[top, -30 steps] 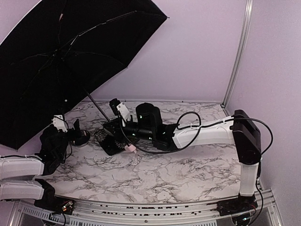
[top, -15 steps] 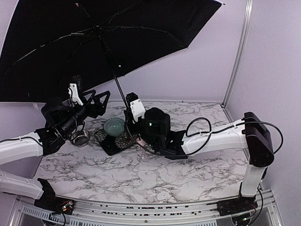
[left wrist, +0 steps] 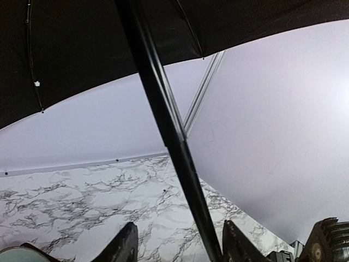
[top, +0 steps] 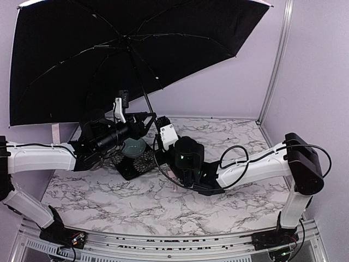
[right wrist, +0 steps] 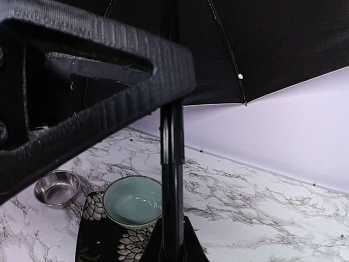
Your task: Put away the umbrella
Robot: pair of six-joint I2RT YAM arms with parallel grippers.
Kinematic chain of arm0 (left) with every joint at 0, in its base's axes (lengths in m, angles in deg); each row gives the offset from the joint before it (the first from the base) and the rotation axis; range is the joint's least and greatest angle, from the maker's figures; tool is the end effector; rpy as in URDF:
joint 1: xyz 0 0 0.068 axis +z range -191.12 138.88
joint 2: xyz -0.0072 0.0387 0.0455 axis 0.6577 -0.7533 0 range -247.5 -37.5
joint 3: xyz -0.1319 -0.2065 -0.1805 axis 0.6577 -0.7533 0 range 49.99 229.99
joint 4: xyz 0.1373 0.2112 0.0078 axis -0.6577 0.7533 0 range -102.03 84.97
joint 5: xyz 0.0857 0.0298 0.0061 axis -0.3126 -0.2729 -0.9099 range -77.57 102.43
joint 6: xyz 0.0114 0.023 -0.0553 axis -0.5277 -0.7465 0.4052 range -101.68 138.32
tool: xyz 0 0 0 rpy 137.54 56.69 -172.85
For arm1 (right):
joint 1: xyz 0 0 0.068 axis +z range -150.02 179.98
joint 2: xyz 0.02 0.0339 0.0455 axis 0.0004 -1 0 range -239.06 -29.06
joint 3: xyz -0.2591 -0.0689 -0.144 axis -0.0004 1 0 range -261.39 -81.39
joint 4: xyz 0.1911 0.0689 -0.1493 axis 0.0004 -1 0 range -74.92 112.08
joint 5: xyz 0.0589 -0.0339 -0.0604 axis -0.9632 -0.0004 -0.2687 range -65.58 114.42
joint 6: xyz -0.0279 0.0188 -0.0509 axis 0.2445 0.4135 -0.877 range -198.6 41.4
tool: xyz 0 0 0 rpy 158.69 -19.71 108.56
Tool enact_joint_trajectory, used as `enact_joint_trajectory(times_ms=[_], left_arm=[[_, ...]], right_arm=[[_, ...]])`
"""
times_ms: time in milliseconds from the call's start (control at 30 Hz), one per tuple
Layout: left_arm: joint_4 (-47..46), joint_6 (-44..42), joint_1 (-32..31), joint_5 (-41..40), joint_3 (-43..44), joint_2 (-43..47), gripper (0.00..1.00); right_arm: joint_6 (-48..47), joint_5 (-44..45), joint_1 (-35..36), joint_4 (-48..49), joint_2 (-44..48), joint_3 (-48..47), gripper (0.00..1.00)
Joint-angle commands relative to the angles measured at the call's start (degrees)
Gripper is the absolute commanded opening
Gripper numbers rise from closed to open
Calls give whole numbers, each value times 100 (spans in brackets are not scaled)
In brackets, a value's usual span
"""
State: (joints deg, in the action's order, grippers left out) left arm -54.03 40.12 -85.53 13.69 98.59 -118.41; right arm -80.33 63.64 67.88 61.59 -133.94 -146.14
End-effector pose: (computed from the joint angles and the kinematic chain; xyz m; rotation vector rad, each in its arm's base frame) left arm 0.2291 -0.2258 0.3515 0.3074 1.4405 -0.9670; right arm 0.1862 0.3818 0.2932 -0.4225 1.5337 0.3623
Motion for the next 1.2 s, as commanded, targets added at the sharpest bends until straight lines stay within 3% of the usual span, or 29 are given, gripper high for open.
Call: enact_joint_trajectory(times_ms=[0,133,267,467,700,867,1067,1133,1167], left_arm=[[-702,106,-81,195,168,-127,49],[-764,184,-116,336,306,-330,47],[-819,226,-156,386,377,-447,31],[-957,161,-264,577,491,-557,35],[-1123,213,-304,752,520,-628,29],[-1178,237,-306,600,472,-644,0],[-1205,318,-306,562,416,-651,0],[-1205,369,-306,517,389,-622,0],[-1205,400,-306,502,372,-606,0]], right_arm=[[45,199,48,944,413,-13,0],[21,242,73,965,420,46,0],[-40,272,83,1022,419,100,0],[-126,332,91,1052,359,94,0],[-170,346,93,1141,393,178,0],[-165,251,91,1193,428,239,0],[-106,119,97,1093,575,349,0],[-136,-39,99,909,736,401,17],[-189,-199,92,817,844,427,34]])
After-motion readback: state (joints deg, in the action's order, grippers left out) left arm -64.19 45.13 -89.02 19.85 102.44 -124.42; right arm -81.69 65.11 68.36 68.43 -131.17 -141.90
